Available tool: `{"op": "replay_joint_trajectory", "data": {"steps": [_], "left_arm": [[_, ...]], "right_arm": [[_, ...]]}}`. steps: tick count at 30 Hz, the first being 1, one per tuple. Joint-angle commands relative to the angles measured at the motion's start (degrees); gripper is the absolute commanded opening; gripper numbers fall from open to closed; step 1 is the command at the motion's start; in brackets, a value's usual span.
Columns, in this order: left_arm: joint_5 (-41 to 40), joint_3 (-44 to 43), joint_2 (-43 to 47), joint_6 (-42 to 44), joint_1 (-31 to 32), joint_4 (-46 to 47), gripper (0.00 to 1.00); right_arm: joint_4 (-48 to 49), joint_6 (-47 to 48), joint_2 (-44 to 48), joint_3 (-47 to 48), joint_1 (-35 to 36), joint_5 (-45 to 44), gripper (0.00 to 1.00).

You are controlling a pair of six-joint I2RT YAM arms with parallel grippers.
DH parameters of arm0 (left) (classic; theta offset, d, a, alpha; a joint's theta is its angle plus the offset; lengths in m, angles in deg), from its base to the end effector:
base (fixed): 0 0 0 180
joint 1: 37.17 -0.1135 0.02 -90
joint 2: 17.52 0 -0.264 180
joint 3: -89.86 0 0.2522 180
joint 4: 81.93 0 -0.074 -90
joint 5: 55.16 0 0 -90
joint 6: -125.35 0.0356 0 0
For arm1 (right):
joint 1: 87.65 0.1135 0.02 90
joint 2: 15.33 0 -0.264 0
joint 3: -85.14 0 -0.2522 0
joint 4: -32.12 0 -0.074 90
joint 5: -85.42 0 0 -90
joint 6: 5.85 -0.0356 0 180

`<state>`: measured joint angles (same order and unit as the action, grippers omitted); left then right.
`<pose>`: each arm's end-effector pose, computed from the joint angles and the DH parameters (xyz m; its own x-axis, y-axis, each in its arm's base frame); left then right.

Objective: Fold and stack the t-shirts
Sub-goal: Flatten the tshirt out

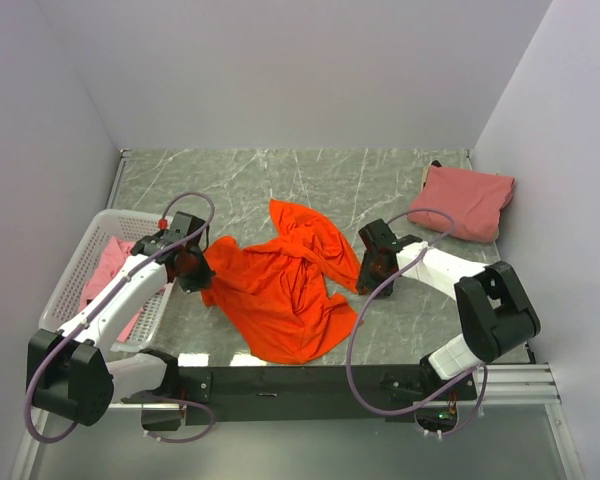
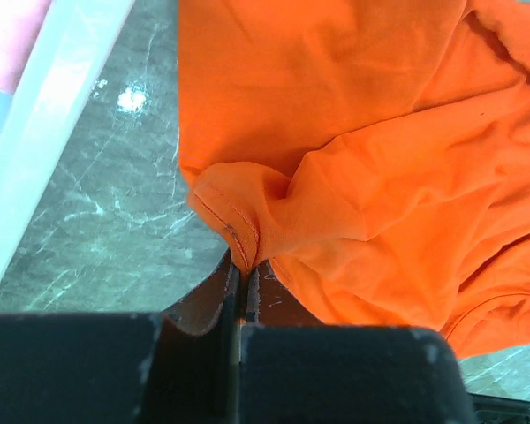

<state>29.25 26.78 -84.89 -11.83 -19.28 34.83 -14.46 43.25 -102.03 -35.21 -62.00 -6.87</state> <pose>0.2026 -0.0617 0.2372 -0.7960 -0.5102 -0.3258 -0.4613 0.8597 -0.2192 0.2353 0.1114 0.1572 -0.9303 0.2790 -0.2381 0.2470 0.9564 0.1556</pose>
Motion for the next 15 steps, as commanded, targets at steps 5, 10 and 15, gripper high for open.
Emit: {"op": "replay_joint_trajectory", "data": {"steps": [5, 10, 15], "left_arm": [[0.31, -1.57, 0.57, 1.65, -1.01, 1.22, 0.01], [0.40, -1.39, 0.75, 1.91, -1.54, 1.05, 0.01], [0.84, -0.87, 1.02, 1.74, -1.63, 1.31, 0.00]], "right_arm": [[2.85, 0.21, -2.43, 1.48, 0.45, 0.09, 0.45], [3.46, 0.39, -2.33, 2.89, 0.54, -0.18, 0.46], [4.60, 0.65, -5.93, 3.86, 0.54, 0.88, 0.45]]}}
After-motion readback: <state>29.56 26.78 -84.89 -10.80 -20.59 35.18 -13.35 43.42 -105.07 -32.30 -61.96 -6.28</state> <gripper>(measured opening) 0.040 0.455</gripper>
